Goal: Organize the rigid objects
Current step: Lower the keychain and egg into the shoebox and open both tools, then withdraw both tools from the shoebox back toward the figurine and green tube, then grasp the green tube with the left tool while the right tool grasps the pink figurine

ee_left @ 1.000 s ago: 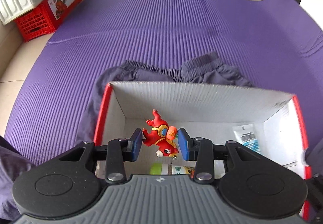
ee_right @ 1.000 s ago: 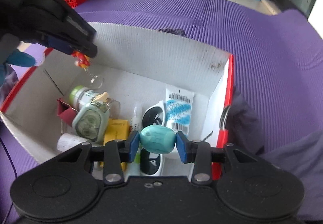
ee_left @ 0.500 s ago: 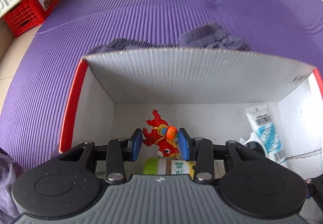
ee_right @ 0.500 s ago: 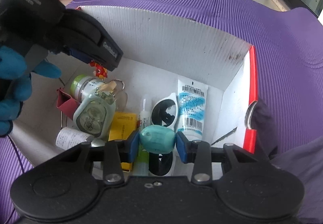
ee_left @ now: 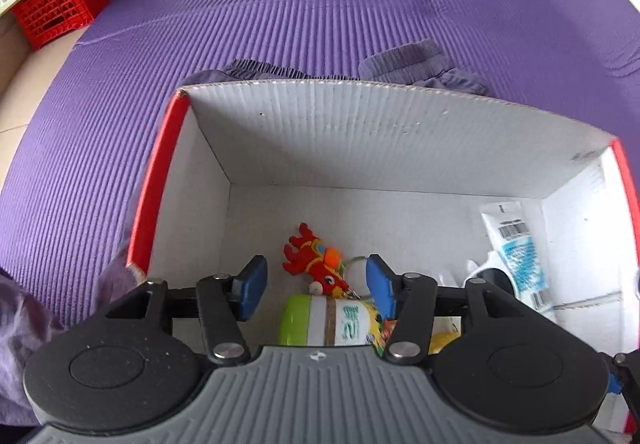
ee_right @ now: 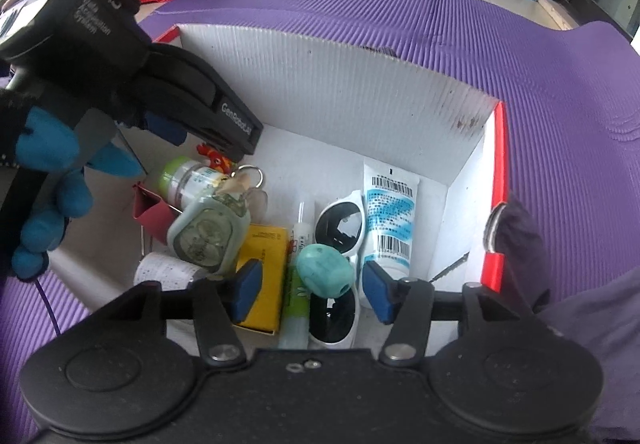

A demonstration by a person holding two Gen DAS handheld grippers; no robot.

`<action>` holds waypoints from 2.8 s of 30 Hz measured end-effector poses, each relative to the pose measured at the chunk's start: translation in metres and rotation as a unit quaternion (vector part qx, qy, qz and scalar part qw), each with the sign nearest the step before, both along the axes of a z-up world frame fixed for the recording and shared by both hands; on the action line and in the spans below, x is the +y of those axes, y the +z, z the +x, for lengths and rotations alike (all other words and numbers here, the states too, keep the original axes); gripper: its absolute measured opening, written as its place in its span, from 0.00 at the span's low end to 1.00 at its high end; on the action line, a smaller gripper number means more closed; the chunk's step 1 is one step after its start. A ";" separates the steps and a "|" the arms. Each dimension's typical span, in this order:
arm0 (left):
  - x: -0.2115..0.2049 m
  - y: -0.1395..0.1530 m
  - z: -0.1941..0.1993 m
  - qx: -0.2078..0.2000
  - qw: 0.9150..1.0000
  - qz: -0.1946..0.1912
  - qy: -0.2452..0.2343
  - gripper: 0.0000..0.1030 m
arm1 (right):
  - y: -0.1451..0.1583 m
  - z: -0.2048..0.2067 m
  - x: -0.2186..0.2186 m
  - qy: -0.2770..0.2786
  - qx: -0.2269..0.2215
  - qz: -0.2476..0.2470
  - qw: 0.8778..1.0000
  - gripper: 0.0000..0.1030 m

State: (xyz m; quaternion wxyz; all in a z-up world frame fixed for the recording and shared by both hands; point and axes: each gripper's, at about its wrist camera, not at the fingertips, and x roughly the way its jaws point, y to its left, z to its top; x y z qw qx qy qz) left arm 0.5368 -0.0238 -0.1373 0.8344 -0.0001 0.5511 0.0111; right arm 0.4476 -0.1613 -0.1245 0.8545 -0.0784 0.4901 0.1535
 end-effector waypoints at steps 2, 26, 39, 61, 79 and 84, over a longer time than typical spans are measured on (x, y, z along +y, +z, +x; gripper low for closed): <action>-0.002 0.009 -0.007 -0.008 1.000 0.000 -0.003 0.56 | 0.007 -0.005 -0.002 -0.004 -0.003 0.007 1.000 0.58; 0.005 0.126 -0.138 -0.095 0.995 -0.012 -0.024 0.58 | 0.099 -0.095 -0.011 -0.007 -0.065 0.071 0.995 0.74; 0.003 0.156 -0.208 -0.122 0.992 -0.017 -0.038 0.65 | 0.129 -0.153 -0.018 0.004 -0.101 0.095 0.990 0.87; 0.005 0.155 -0.297 -0.142 0.988 -0.040 -0.039 1.00 | 0.131 -0.213 -0.056 -0.039 -0.115 0.150 0.981 0.99; -0.008 0.069 -0.325 -0.083 0.995 -0.050 0.000 1.00 | 0.073 -0.214 -0.081 -0.090 -0.046 0.135 0.986 0.99; -0.013 0.040 -0.316 -0.058 0.997 -0.047 0.012 1.00 | 0.054 -0.206 -0.075 -0.088 -0.020 0.121 0.989 0.99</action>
